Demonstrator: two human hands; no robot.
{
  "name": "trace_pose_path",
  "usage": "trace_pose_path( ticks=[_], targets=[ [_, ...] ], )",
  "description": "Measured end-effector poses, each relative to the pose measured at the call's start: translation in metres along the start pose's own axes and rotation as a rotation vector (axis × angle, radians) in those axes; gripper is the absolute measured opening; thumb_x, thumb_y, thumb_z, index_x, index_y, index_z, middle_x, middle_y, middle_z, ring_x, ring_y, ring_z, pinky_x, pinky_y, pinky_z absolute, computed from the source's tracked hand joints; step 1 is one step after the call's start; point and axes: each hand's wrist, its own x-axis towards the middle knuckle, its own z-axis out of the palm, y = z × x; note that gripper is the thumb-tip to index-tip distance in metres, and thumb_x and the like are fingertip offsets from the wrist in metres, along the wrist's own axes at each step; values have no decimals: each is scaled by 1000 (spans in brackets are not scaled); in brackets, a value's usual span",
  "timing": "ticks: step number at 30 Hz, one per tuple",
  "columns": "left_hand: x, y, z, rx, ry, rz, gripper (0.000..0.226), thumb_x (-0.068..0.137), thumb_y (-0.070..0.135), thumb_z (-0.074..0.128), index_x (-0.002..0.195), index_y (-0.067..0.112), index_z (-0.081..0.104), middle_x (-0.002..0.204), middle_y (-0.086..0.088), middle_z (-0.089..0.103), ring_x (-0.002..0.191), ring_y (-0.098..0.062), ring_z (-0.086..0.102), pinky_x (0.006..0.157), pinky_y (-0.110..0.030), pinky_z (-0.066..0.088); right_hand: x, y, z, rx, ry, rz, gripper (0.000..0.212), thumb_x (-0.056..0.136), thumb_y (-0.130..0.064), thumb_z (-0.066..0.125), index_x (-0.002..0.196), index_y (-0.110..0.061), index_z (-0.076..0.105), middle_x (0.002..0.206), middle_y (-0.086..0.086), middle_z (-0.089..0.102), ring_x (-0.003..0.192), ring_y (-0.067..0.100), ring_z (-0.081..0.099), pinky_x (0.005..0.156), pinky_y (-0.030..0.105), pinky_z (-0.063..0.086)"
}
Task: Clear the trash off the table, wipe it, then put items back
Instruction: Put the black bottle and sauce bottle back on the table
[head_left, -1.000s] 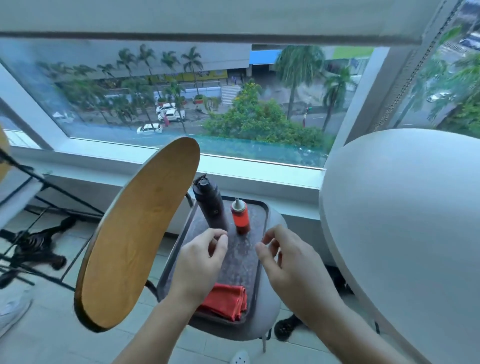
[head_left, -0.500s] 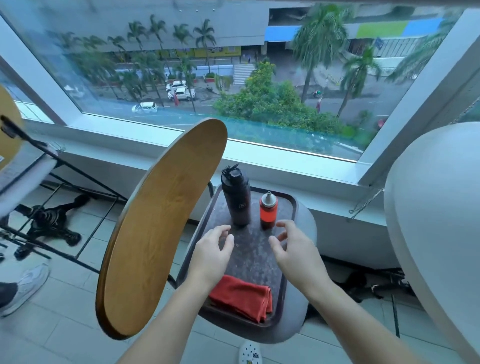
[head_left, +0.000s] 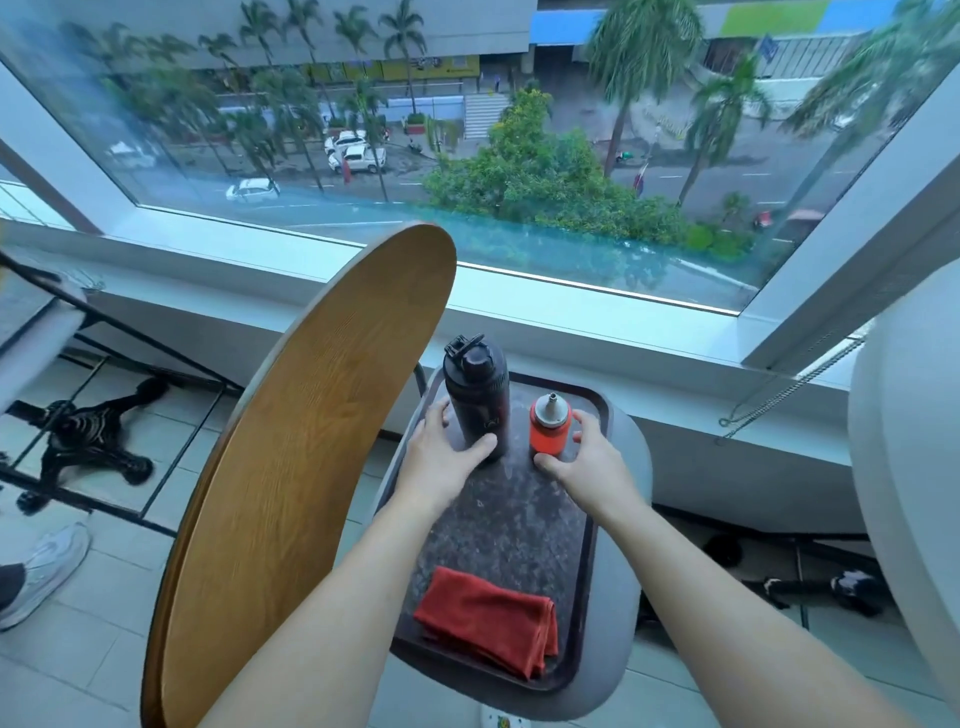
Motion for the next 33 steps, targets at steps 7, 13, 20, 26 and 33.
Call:
trace_pose_path(
  ticks=[7, 13, 20, 26, 33],
  targets=[
    [18, 5, 9, -153, -25, 83, 87, 62, 56, 87, 137, 41, 45, 136, 16, 59, 126, -7, 53, 100, -30, 40, 20, 0, 9, 67, -19, -74, 82, 71, -45, 82, 139, -46, 37, 130, -11, 59, 117, 15, 57, 90, 33, 44],
    [20, 14, 13, -353, -2, 79, 86, 62, 41, 94, 136, 38, 49, 129, 18, 64, 122, -3, 56, 105, -29, 41, 21, 2, 10, 126, 49, -94, 58, 73, -42, 81, 122, -46, 50, 114, -18, 67, 104, 10, 63, 89, 35, 50],
    [24, 17, 12, -401, 11, 71, 80, 55, 44, 93, 127, 39, 57, 122, 18, 69, 119, -5, 61, 110, -42, 47, 20, 0, 7, 110, 65, -105, 50, 76, -37, 79, 118, -42, 53, 106, -17, 68, 100, 12, 64, 86, 35, 52],
    [19, 20, 10, -387, 23, 99, 79, 62, 33, 94, 132, 31, 57, 123, 15, 69, 120, -5, 61, 110, -39, 47, 14, 0, 6, 99, 75, -104, 51, 75, -36, 79, 119, -41, 54, 108, -14, 68, 100, 14, 64, 87, 34, 51],
    [5, 19, 4, -339, 17, 115, 76, 67, 24, 93, 133, 27, 57, 124, 12, 69, 119, -5, 61, 110, -39, 47, 0, -5, -6, 99, 101, -123, 47, 76, -36, 79, 116, -42, 55, 105, -17, 68, 98, 9, 63, 82, 30, 49]
  ],
)
